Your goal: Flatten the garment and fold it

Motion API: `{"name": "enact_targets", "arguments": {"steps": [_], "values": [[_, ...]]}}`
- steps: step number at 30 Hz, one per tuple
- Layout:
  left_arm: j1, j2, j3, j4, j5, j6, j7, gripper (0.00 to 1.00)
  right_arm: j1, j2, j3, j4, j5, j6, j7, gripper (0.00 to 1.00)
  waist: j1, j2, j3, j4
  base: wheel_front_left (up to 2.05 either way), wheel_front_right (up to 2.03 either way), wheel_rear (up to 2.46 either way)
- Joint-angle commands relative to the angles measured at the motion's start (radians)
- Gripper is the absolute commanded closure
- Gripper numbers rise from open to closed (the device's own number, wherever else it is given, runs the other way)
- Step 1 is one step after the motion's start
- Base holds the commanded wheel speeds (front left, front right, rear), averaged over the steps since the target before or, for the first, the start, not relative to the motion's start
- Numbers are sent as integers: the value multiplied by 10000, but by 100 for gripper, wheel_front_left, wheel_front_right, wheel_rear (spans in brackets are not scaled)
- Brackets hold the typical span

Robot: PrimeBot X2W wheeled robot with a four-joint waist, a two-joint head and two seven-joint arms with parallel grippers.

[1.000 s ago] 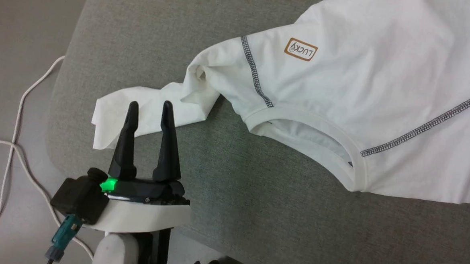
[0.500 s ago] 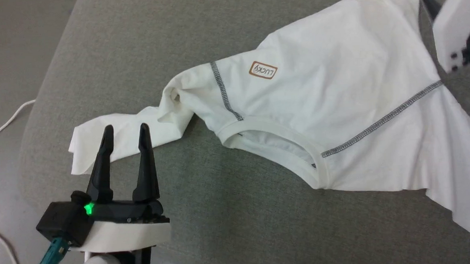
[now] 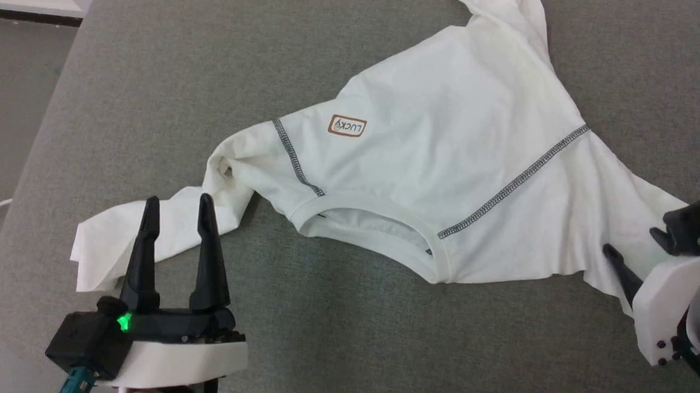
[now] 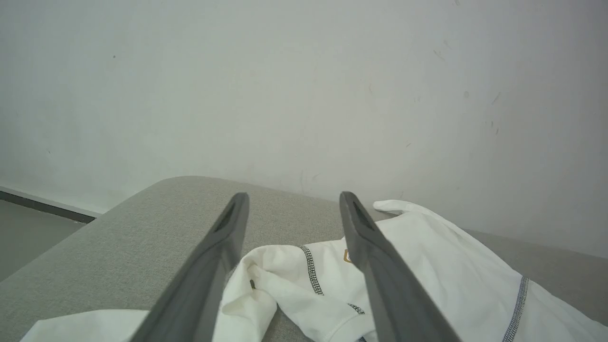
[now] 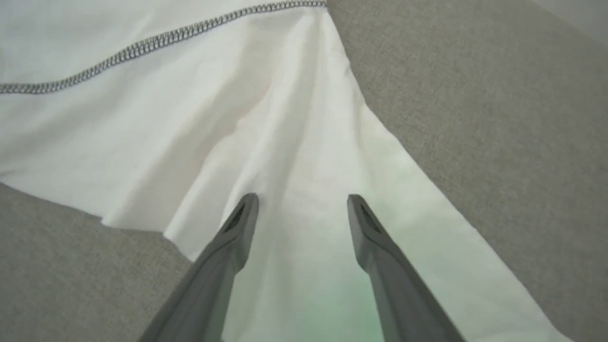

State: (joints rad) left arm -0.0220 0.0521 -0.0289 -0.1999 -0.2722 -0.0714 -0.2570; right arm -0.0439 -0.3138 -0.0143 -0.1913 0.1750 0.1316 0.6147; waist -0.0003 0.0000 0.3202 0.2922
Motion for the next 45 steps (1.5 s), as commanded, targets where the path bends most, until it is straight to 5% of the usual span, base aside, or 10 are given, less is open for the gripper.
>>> {"name": "enact_targets", "arguments": {"steps": [1, 8, 9, 11, 18, 26, 35, 43, 45], "values": [[65, -18, 22, -20, 90, -92, -47, 0, 108, -8, 27, -72, -132, -9, -23, 0, 3, 0, -4, 60, 0, 0, 0], [117, -18, 65, 19, 82, -100, -47, 0, 494, -140, 344, 898, -747, -9, -76, 0, 3, 0, -17, 386, 0, 0, 0], [117, -18, 72, 15, 81, -103, -47, 0, 456, -129, 378, 1083, -813, -9, -23, 51, 3, 0, -9, 407, 0, 0, 0], [111, -18, 85, 12, 95, -108, -47, 0, 346, -34, 337, 1413, -905, -9, 92, 100, 3, 0, 13, 423, 0, 0, 0], [46, -18, 153, -19, 164, -124, -47, 0, -89, 197, 205, 1510, -1079, -9, -126, 100, 3, 0, -150, 65, 0, 0, 0], [243, -18, 303, -134, 316, -132, -47, 0, 43, 514, -126, 115, -886, -9, -398, 100, 3, 0, -610, -841, 0, 0, 0], [451, -18, 445, -178, 464, -196, -47, 0, 1308, -448, -1695, -678, -1023, -9, 485, 100, 3, 0, -790, -1491, 0, 0, 0], [634, -18, 451, -128, 625, -285, -47, 0, 1555, -1005, -2529, 360, -1166, -9, -169, 100, 3, 0, -771, -1541, 0, 0, 0], [665, -18, 457, -113, 660, -304, -47, 0, 1353, -913, -2281, 567, -1228, -9, -514, 26, 3, 0, -793, -1551, 0, 0, 0]]}}
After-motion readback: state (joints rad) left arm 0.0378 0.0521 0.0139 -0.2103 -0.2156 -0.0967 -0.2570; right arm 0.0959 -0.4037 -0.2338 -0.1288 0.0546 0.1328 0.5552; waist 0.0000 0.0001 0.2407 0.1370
